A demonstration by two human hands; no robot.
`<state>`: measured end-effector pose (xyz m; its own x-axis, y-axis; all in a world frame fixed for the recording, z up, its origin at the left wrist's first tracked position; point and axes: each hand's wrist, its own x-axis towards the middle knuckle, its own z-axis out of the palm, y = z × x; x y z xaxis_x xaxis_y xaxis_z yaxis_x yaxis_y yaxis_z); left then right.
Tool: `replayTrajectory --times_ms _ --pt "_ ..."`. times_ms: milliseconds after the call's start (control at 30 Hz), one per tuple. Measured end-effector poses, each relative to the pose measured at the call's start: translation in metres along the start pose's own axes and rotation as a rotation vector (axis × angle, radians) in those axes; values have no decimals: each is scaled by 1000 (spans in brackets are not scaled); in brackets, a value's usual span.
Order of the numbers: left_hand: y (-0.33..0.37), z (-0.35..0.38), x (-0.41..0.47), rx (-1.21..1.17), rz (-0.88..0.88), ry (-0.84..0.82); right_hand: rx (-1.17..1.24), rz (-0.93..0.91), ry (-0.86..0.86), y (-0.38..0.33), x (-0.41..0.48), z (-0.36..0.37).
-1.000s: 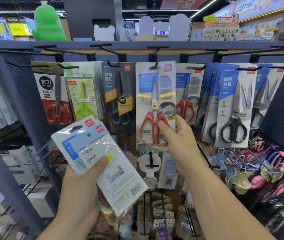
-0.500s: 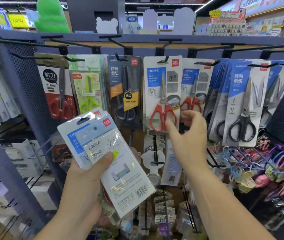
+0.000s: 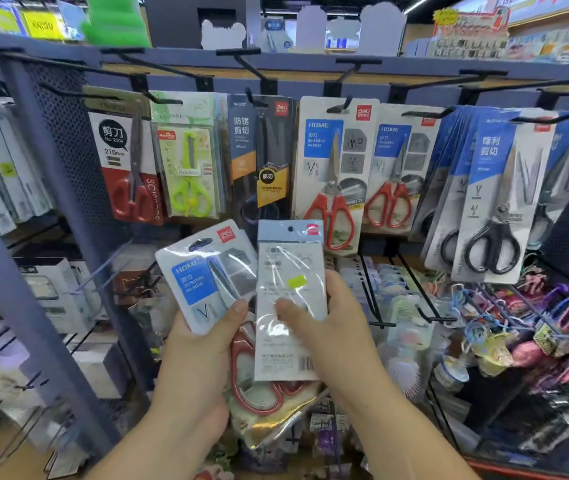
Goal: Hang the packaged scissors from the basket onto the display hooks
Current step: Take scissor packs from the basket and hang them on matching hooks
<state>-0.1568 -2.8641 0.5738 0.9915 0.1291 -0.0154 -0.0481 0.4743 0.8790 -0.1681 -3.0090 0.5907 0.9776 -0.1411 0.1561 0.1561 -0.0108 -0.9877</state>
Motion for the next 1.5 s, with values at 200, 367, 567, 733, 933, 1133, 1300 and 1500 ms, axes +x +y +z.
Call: replayTrajectory --times_ms 200,367,567,733,933,1133,1300,1500 --pt "5 -23 5 78 81 112 81 -51 156 -10 16 -16" --pt "13 -36 14 86 110 67 -374 -226 -51 0 9 26" --pt "34 -59 34 126 116 -26 -209 -99 -141 0 15 76" --pt "60 -95 53 155 -15 -216 -105 131 -170 -11 39 91" --pt "77 -126 75 192 -48 -242 -151 73 -85 -14 58 120" --pt "87 -155 97 203 -41 -193 -43 -20 3 -16 69 148" --pt "98 -165 109 148 -51 -162 -111 -168 116 -47 80 162" --pt "113 -168 128 107 -18 -103 -203 -476 270 -97 111 170"
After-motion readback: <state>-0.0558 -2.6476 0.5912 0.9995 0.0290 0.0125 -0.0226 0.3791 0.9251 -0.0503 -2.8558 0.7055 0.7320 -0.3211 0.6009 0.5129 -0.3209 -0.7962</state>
